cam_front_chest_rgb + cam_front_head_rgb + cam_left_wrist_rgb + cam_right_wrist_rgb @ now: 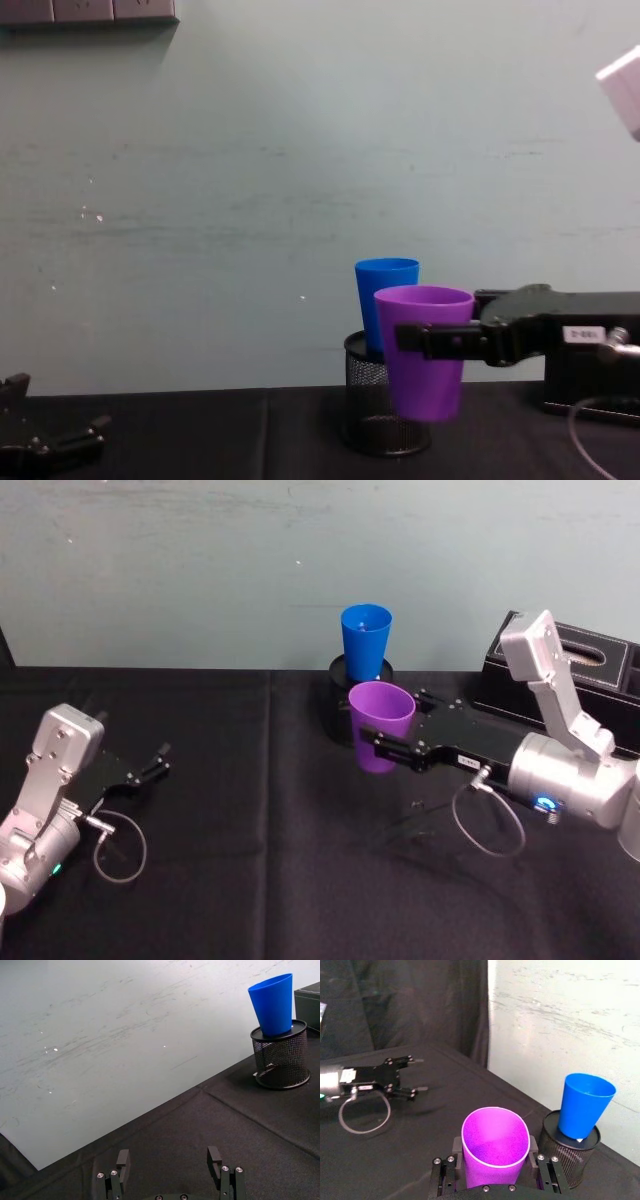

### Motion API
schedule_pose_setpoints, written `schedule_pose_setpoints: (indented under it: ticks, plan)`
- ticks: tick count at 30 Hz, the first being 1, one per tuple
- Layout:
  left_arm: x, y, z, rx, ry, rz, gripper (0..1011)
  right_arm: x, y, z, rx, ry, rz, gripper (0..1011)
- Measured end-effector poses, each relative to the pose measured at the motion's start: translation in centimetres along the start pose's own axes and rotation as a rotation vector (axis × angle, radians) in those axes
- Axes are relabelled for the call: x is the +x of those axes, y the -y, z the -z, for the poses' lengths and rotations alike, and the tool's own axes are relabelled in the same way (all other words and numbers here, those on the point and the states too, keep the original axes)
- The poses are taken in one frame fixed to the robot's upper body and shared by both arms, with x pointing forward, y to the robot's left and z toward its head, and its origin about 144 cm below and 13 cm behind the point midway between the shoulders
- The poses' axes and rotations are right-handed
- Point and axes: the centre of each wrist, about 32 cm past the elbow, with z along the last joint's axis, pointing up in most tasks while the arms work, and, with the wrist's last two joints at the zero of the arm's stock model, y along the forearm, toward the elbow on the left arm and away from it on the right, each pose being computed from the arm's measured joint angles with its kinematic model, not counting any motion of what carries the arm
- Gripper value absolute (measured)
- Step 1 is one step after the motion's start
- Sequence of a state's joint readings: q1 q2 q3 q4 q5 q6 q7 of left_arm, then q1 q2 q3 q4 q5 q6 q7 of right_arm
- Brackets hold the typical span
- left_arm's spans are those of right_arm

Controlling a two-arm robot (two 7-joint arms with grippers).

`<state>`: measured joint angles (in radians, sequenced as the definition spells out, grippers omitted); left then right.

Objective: Pick up one cup with a gripper and tap it against the other cup.

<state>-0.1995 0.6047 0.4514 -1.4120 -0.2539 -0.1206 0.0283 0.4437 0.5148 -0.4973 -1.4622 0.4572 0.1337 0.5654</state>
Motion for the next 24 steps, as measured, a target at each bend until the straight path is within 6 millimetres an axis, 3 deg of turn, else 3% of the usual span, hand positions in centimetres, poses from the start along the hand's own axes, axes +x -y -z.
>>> schedule_pose_setpoints:
  ticks: [13, 24]
  plan:
    - [0.0, 0.0, 0.0, 0.0, 0.0, 0.0, 1011, 2.0, -3.5, -1.0, 0.007, -0.006, 0.052, 731]
    - [0.0, 0.0, 0.0, 0.0, 0.0, 0.0, 1011, 3.1, -5.7, -0.8, 0.023, -0.013, 0.097, 731]
